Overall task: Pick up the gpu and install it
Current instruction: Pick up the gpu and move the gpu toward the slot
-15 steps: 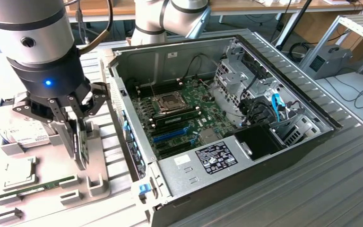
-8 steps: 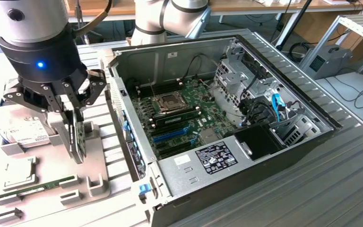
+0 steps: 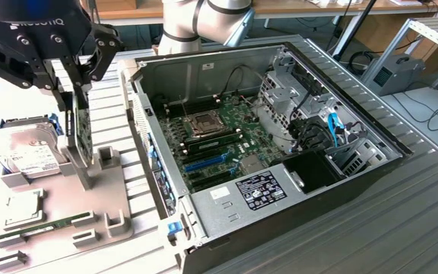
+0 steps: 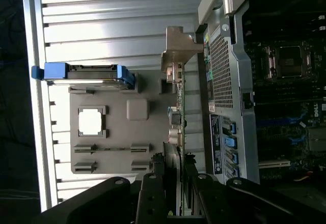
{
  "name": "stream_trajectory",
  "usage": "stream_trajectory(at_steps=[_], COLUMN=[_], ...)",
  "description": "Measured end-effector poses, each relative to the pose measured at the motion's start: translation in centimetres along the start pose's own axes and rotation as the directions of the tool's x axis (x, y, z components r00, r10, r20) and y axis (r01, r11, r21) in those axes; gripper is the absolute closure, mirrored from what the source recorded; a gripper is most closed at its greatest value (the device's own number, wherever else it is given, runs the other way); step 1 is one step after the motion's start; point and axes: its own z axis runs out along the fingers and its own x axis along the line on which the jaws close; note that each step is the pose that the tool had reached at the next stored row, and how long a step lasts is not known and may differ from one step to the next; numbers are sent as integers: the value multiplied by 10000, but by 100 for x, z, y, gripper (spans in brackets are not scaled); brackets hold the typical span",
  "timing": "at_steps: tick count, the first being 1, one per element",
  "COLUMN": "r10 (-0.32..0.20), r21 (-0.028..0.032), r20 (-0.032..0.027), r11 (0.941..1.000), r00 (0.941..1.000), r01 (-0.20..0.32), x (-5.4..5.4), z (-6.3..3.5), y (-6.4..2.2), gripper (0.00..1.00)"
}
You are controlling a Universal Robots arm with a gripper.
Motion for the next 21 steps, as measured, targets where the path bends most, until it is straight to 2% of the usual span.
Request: stream_trajectory(at_steps=[1, 21], r10=[0, 0], r21=[0, 0], r20=[0, 0], r11=[10000, 10000], r00=[10000, 10000], r01=[0, 0], x=[-2, -6], z=[-69, -256], y=[5, 17], gripper=[74, 74])
